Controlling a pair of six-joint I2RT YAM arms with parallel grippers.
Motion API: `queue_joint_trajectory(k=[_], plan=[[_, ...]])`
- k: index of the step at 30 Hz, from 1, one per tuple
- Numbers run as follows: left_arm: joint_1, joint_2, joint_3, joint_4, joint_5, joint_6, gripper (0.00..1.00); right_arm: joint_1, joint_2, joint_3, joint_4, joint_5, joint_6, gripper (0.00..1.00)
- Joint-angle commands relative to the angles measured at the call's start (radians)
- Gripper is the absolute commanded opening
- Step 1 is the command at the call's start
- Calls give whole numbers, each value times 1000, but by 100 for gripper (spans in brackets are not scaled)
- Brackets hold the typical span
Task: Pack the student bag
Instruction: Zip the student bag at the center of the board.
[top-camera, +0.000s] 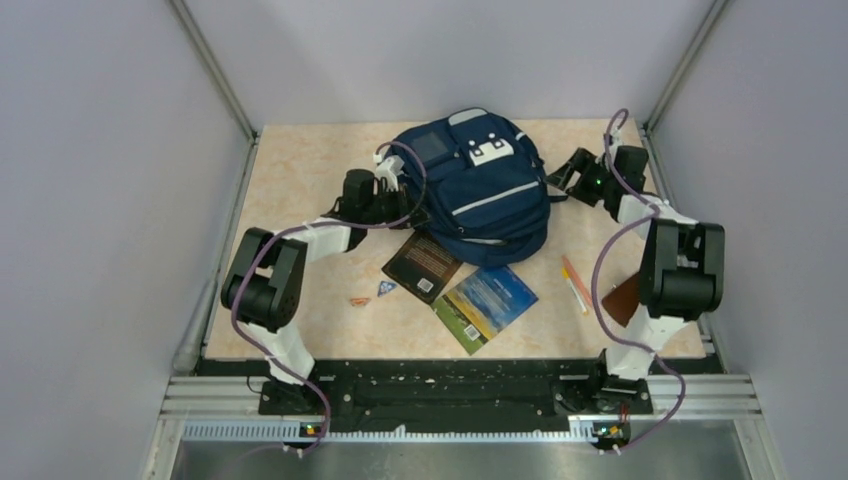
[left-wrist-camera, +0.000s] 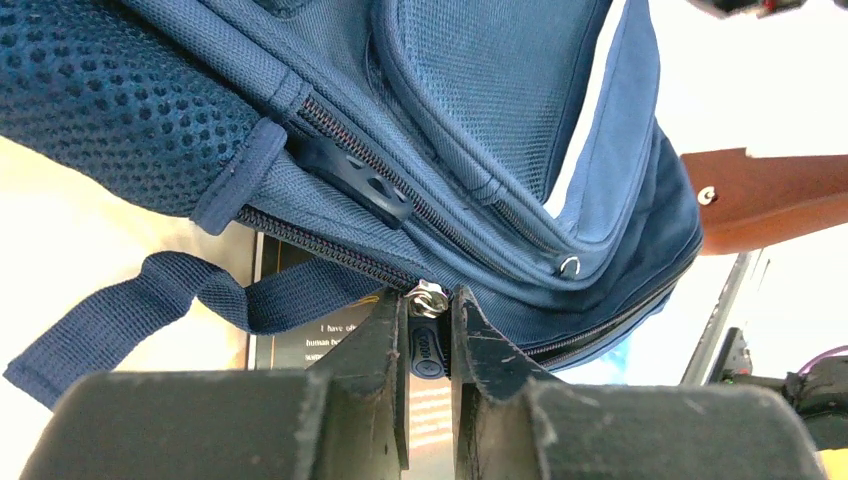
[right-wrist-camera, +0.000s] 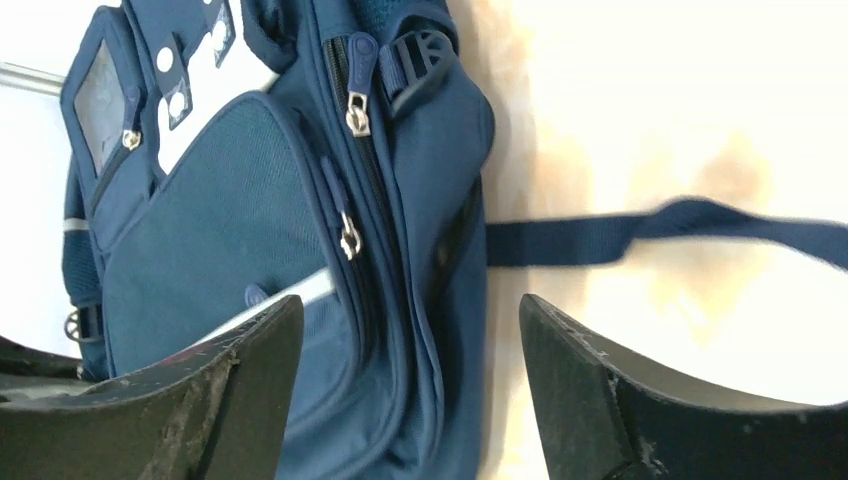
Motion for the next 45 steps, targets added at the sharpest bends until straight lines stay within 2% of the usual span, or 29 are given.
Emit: queue_joint_trajectory(k=[1, 7, 11, 15, 19, 23, 24, 26, 30, 31, 33, 38, 45], plan=[[3, -137, -38, 172, 13, -134, 0, -5, -223, -133, -2, 119, 47, 80], [-6, -197, -146, 216, -6, -175, 0, 53, -487, -424, -27, 140, 128, 83], [-27, -226, -226, 244, -21, -198, 0, 193, -607, -546, -54, 170, 177, 85], [-47, -255, -277, 252, -57, -195, 0, 322, -710, -681, 14, 220, 311, 86], [-52, -261, -309, 253, -71, -185, 0, 396, -751, -740, 50, 326, 359, 87], [-54, -268, -336, 263, -58, -140, 0, 400, -682, -741, 110, 344, 354, 84], [-54, -275, -344, 263, -56, -126, 2, 399, -660, -743, 139, 338, 354, 82], [-54, -286, -364, 270, -48, -98, 12, 400, -609, -745, 229, 321, 352, 60], [-51, -317, -380, 203, -62, -43, 42, 400, -553, -707, 271, 318, 333, 5], [-47, -325, -374, 161, -85, -30, 47, 399, -554, -688, 256, 331, 321, 0], [-44, -340, -372, 106, -123, -5, 52, 399, -573, -652, 211, 370, 295, 0], [-30, -375, -396, 99, -194, 12, 57, 400, -622, -579, 110, 431, 221, 0], [-27, -291, -343, 39, -138, 44, 57, 397, -619, -557, 93, 413, 210, 0]])
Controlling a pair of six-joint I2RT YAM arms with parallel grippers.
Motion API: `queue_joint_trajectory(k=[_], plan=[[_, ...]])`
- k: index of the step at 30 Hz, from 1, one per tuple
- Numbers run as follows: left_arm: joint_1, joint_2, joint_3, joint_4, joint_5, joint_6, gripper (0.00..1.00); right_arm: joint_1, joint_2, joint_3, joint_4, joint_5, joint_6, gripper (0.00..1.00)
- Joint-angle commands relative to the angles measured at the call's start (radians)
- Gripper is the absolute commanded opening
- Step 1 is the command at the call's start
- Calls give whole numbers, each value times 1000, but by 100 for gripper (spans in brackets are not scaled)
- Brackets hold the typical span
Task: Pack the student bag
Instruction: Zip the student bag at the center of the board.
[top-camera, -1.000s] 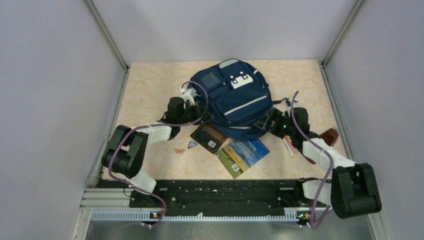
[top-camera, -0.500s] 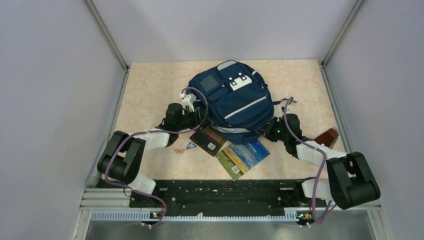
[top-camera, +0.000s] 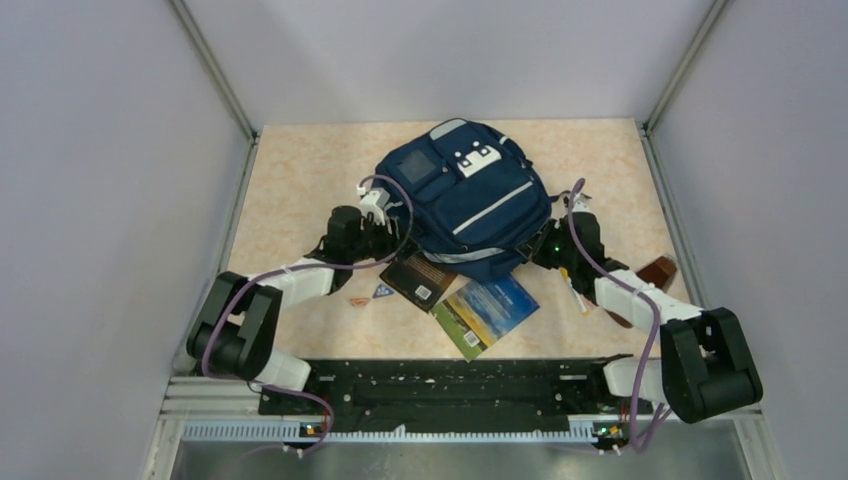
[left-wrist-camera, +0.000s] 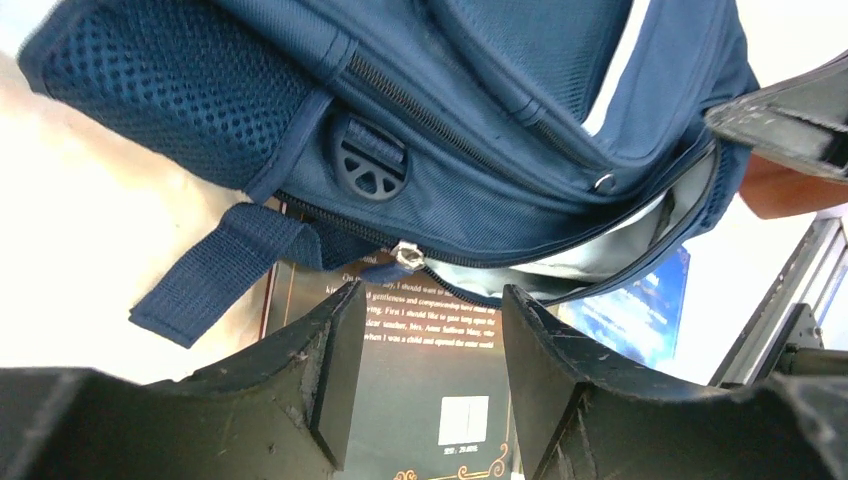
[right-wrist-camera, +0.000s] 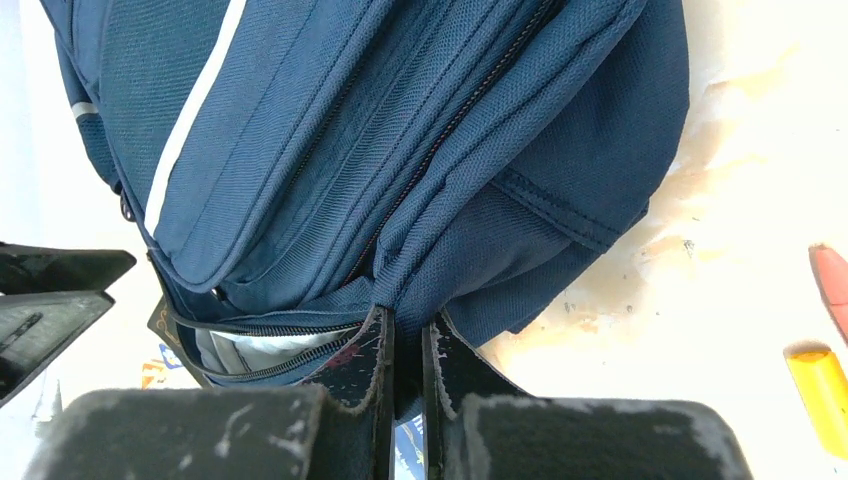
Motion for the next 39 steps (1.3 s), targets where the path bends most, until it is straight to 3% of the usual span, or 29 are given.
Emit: queue_joint_trajectory(k=[1, 9, 33, 39], plan=[[4, 46, 34, -27, 36, 40, 57, 2, -32, 59, 64, 24, -24, 0], [4, 108, 11, 25, 111, 150, 53, -4, -26, 56, 91, -12, -11, 0], [1, 280, 98, 167, 105, 114, 52, -14, -34, 58, 106, -57, -21, 0], [-6, 305, 96, 214, 129, 115, 42, -15, -30, 54, 109, -68, -28, 0]])
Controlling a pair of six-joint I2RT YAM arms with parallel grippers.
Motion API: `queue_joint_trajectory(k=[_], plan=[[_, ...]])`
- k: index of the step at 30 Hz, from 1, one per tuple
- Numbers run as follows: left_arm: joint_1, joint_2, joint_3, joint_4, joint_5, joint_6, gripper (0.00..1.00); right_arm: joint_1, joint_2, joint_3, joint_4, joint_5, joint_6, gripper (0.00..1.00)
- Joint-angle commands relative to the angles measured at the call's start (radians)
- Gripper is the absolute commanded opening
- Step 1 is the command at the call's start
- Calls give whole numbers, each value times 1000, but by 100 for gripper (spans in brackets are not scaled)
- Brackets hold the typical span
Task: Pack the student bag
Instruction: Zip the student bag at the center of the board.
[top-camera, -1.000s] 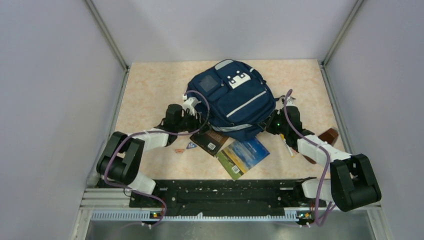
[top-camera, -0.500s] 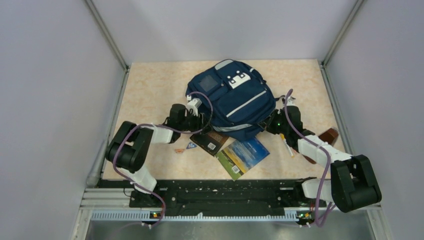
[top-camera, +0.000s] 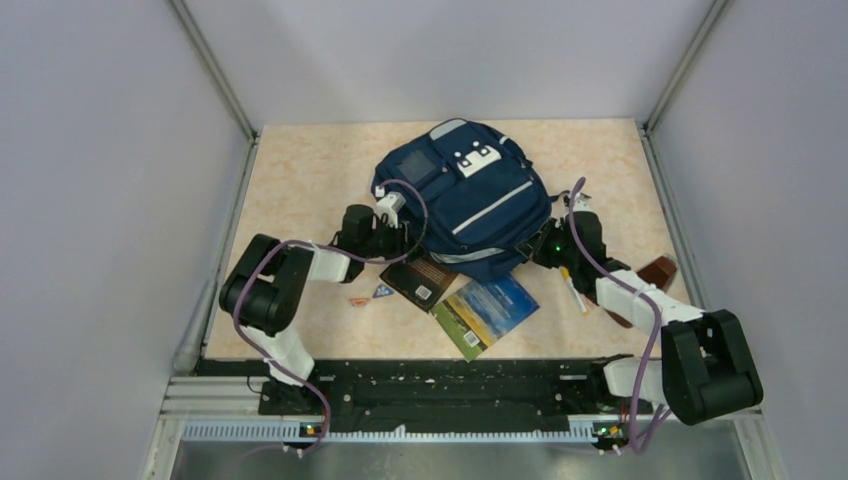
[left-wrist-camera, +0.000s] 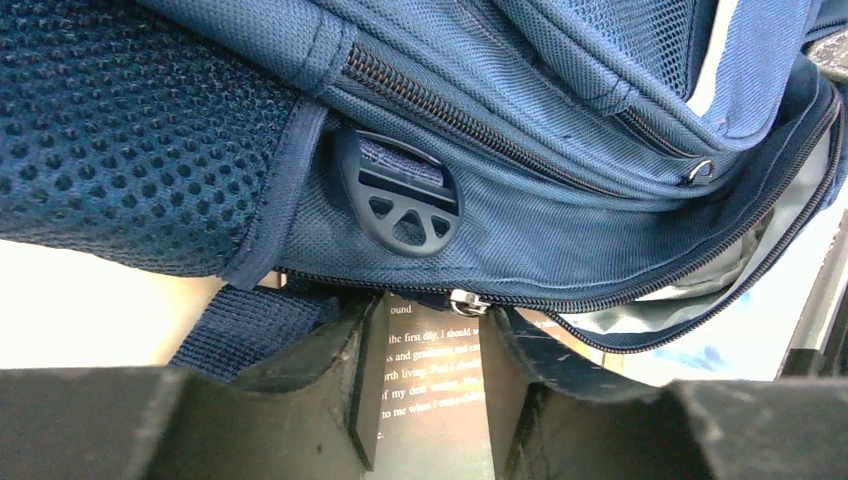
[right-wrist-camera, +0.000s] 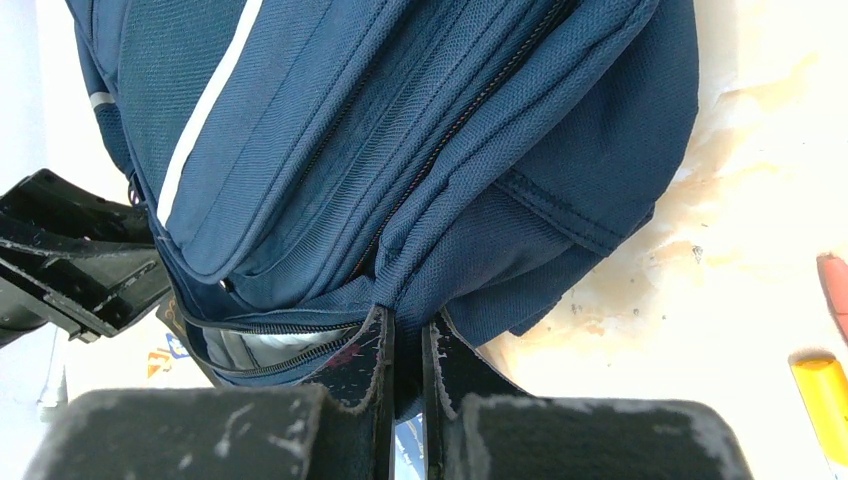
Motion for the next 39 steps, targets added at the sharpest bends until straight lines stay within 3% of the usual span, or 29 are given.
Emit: queue_joint_trajectory(k=[1, 9, 16, 23, 34, 39], plan=[[-9, 20, 17, 95, 24, 4, 39, -5, -20, 50, 113, -36, -12, 0], [-18, 19, 2, 117, 64, 22, 0, -6, -19, 41, 116, -42, -22, 0], [-63, -27, -41, 106, 81, 31, 0, -5, -23, 29, 119, -31, -30, 0], [-191, -96, -49, -22, 35, 67, 0, -3, -44, -7, 156, 4, -10, 0], [-367, -123, 38, -23, 20, -86, 0, 50, -44, -102, 303, 128, 76, 0], [-430, -70, 106, -21, 77, -210, 0, 97, -49, -141, 396, 219, 112, 0]])
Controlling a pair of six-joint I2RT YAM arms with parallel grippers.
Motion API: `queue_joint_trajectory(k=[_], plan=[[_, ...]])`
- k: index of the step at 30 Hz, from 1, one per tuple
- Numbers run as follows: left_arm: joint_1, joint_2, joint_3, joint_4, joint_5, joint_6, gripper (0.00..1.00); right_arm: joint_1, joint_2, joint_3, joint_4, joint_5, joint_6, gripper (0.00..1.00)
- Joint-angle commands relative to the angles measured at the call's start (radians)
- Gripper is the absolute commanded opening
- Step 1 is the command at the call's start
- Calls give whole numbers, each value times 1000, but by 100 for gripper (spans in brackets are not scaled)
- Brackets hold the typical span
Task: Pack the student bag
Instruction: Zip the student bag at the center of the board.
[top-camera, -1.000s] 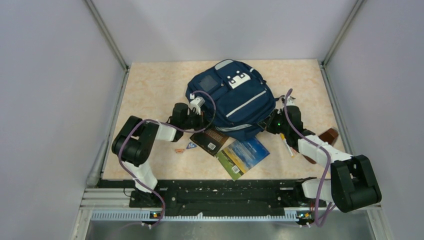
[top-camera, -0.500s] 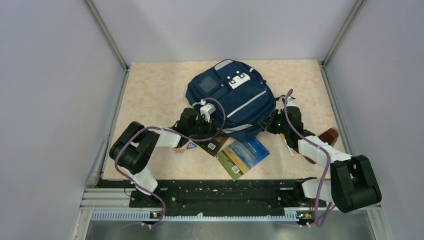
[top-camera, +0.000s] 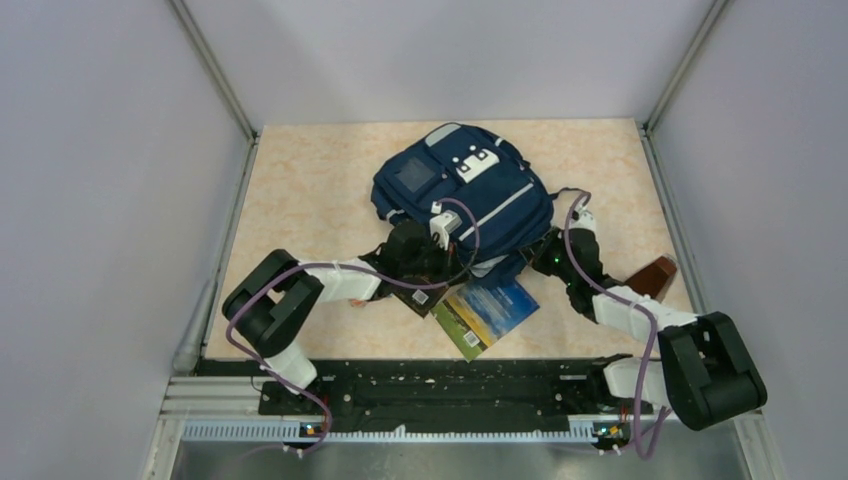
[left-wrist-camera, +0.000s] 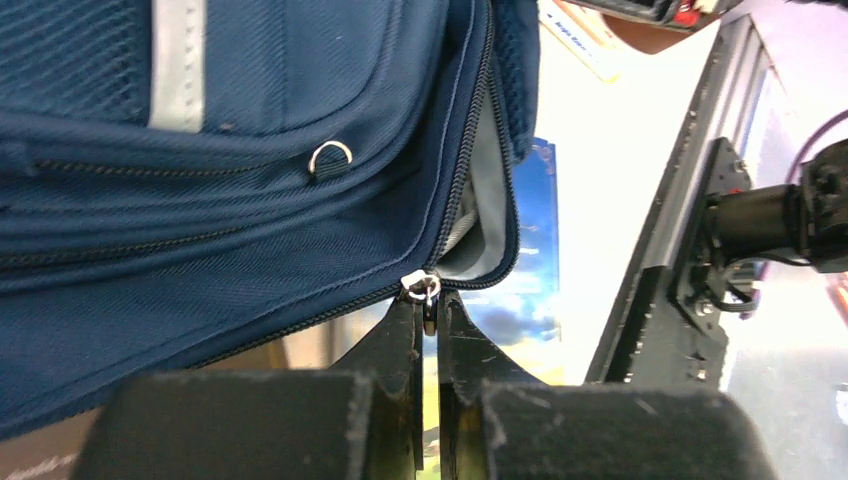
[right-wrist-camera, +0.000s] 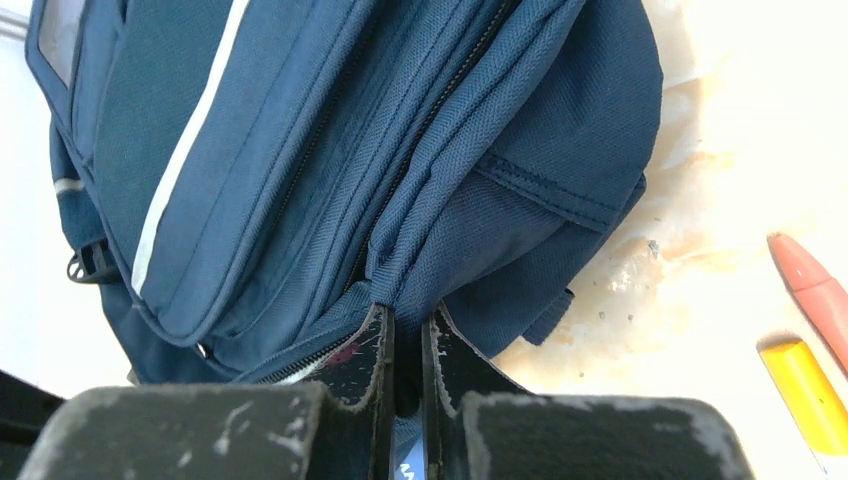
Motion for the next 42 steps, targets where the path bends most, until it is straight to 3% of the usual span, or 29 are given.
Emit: queue_joint_trajectory(k=[1, 9, 14, 15, 16, 18, 20, 23, 26, 33, 38, 42], plan=[[-88, 25, 80, 58, 145, -147, 0, 60, -29, -11, 207, 92, 58, 0], [-173, 128, 175, 114, 114, -292, 0, 94, 18, -33, 284, 152, 68, 0], [-182, 127, 151, 142, 35, -312, 0, 99, 20, -34, 257, 158, 41, 0], [-181, 110, 141, 119, 7, -297, 2, 99, 5, -32, 237, 161, 26, 0], [-179, 93, 133, 83, -23, -281, 10, 99, -13, -25, 204, 162, 3, 0], [-178, 55, 120, 10, -67, -247, 30, 99, -50, -5, 121, 165, -47, 11], [-175, 15, 99, -45, -118, -223, 44, 99, -91, 19, 22, 161, -100, 33], [-166, -59, 67, -133, -180, -212, 60, 98, -158, 44, -124, 145, -171, 59], [-155, -132, 40, -248, -239, -201, 64, 100, -247, 44, -251, 133, -207, 71], [-77, -282, -45, -386, -348, -235, 73, 116, -467, 36, -441, 78, -227, 75], [48, -311, -172, -168, -275, -405, 73, 259, -477, 21, -438, 60, -137, 71], [63, -310, -225, 7, -336, -519, 74, 490, -442, -9, -366, 225, -23, 70]])
